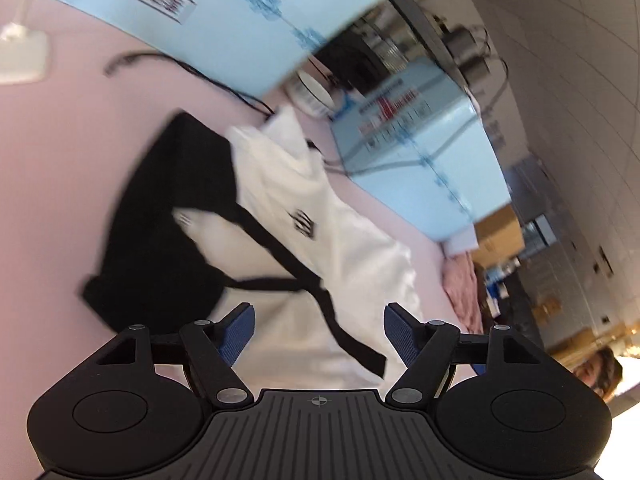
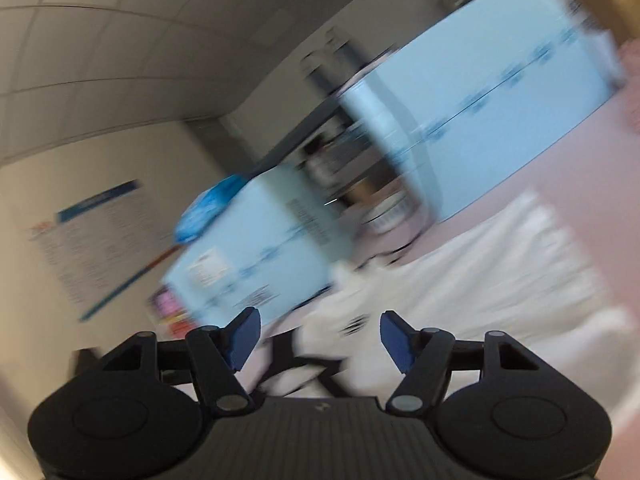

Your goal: Fold clothes

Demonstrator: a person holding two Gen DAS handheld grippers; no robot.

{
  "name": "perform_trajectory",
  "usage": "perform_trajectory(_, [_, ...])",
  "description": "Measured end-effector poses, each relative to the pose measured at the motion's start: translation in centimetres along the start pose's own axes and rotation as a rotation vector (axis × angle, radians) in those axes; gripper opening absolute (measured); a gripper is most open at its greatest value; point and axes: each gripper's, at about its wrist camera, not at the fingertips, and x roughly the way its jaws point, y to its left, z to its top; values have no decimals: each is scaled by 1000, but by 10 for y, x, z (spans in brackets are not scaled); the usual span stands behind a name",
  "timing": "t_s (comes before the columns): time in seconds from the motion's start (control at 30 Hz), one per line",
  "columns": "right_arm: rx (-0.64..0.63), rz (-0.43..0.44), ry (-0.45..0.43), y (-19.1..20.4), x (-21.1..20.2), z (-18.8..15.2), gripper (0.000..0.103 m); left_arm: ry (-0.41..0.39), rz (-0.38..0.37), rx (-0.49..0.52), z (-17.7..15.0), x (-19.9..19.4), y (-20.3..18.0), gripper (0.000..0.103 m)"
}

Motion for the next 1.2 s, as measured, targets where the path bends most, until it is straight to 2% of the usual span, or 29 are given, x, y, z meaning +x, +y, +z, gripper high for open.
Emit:
perform_trajectory(0.03, [57,-30,49,-9,14,-6,67,40,-14,-43,-2,17,7,73])
perform_trajectory(0.1, [173,-97,148,-28,43,-17,68,46,15,-117,-4,33,24,70])
perform_trajectory(0.13, [236,-163,202,-45,53,-22,49,20,-9,-128,-3,31,29,70])
perform_trajectory(0.17, [246,-187,209,-52,51,-23,39,13,-1,-142,0,27,30,70])
perform_trajectory(0.2, [259,-201,213,-57,49,-23,41,3,19,-141,3,22,29,71])
perform_trajectory(0.23, [287,-168,208,-58,43,-16,60,-7,27,-124,5,16,26,72])
perform_trajectory(0.27, [306,-134,195,-58,36,-8,72,-9,25,-111,6,11,22,73])
perform_trajectory(0.3, [273,-104,140,-52,28,4,85,-10,15,-104,10,6,17,73])
perform_trajectory(0.33, [200,-99,86,-41,20,13,89,-16,6,-103,15,2,14,75])
perform_trajectory(0.4, [59,-110,-5,-22,14,37,93,-68,29,-66,33,-1,3,79])
perform_trajectory(0.5, [-134,-150,-57,-8,38,88,93,-164,101,18,70,3,-11,81])
perform_trajectory(0.57, [-162,-153,-28,-17,67,120,93,-177,152,66,102,16,-18,81])
perform_trajectory(0.7, [-193,-239,1,-42,129,154,92,-145,215,114,155,55,-20,81])
perform_trajectory(0.8, [-231,-383,46,-67,184,162,91,-173,302,89,174,84,-11,81])
perform_trajectory(0.93, [-316,-485,114,-92,227,151,89,-156,366,61,188,118,7,81])
perform_trajectory(1.0, [-312,-482,128,-104,242,147,89,-153,376,57,193,133,17,81])
perform_trajectory(1.07, [-314,-475,146,-112,253,144,85,-155,381,76,196,143,22,81])
perform_trajectory(1.1, [-323,-478,155,-115,258,143,79,-161,383,89,198,147,23,81])
perform_trajectory(1.17, [-368,-503,157,-121,266,137,66,-182,373,115,198,153,25,81])
perform_trajectory(1.2, [-373,-505,166,-123,270,136,50,-199,368,134,198,155,26,81])
